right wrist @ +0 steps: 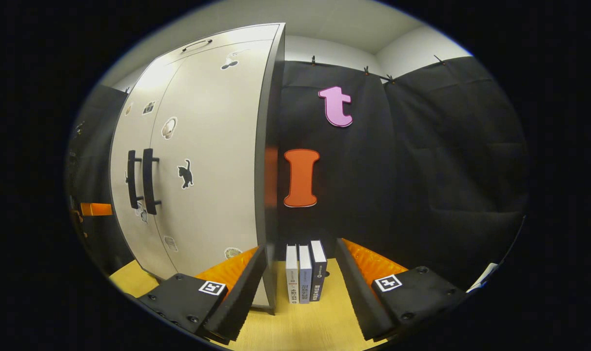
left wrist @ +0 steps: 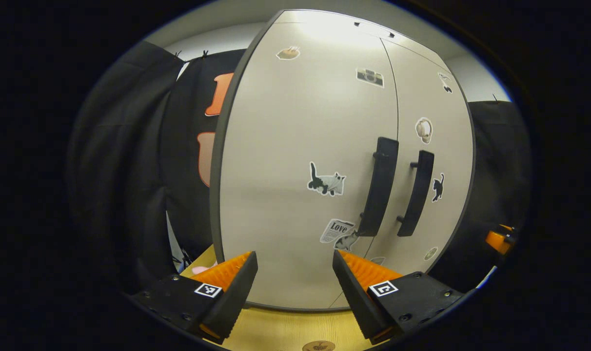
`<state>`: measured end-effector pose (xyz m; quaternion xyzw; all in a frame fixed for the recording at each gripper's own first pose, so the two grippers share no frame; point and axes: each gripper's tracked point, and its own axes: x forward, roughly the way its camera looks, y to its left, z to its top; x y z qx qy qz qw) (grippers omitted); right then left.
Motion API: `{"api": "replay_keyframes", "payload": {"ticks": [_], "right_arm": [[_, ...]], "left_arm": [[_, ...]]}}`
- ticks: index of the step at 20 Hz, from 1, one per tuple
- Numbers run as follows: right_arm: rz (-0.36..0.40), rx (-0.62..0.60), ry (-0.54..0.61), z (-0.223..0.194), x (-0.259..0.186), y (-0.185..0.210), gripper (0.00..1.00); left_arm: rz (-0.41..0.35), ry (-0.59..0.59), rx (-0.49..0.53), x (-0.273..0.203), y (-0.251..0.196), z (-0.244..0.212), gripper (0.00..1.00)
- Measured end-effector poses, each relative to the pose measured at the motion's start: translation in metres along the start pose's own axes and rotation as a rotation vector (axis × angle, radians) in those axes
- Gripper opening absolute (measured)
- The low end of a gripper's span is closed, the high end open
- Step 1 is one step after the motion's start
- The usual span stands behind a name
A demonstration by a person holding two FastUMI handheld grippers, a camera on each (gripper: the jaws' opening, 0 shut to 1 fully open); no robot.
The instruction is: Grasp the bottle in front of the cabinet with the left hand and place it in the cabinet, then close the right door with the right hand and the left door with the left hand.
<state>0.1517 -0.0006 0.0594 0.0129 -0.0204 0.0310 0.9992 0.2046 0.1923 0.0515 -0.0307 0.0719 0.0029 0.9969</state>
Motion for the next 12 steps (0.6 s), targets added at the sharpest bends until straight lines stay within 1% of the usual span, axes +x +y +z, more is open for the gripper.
{"api": "replay_keyframes", "payload": {"ticks": [7,12], "right_arm": [[0.019,-0.027,-0.053,0.032,-0.031,0.02,0.95],[0.032,-0.016,-0.067,0.04,-0.059,0.039,0.95]], "left_arm": [[0.016,-0.105,-0.006,-0.076,0.038,0.07,0.94],[0.019,-0.153,-0.022,-0.126,0.064,0.097,0.94]]}}
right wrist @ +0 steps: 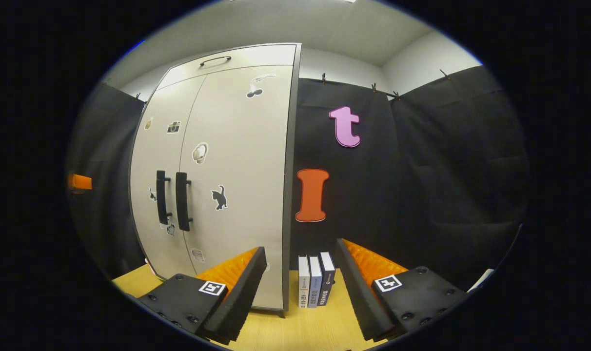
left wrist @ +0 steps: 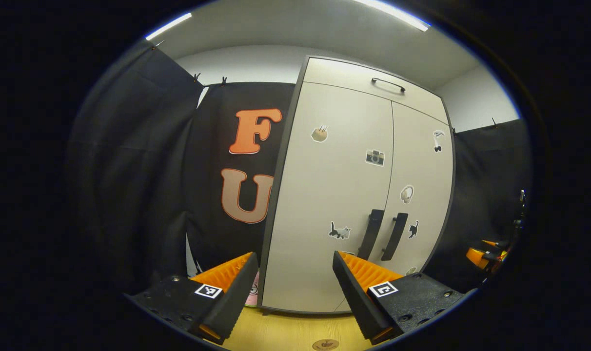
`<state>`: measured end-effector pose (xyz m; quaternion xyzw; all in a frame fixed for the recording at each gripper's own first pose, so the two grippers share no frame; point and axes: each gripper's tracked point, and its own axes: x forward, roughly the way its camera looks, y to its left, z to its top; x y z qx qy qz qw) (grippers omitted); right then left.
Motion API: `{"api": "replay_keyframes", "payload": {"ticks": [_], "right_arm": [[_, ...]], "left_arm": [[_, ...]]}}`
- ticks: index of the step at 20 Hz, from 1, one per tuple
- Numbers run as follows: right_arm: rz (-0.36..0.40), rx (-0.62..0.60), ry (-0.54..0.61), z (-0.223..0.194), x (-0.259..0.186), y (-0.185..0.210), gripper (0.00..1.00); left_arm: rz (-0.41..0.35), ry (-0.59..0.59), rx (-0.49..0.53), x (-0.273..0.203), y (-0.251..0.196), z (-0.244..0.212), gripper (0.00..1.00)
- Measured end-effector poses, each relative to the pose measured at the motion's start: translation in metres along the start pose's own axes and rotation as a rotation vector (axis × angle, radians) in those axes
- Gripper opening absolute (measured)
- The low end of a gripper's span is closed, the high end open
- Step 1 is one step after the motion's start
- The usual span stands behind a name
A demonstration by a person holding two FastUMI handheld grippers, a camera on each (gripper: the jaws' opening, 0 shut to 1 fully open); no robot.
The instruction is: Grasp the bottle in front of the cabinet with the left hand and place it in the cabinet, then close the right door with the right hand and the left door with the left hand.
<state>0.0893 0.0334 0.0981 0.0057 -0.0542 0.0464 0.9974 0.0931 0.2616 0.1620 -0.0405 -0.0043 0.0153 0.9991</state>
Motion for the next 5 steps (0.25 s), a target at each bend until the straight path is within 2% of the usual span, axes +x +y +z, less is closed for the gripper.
{"api": "replay_keyframes", "payload": {"ticks": [5], "right_arm": [[-0.003,0.0,-0.014,0.004,-0.023,0.018,0.95]], "left_arm": [[0.032,-0.011,0.042,-0.023,0.026,0.01,0.94]]}}
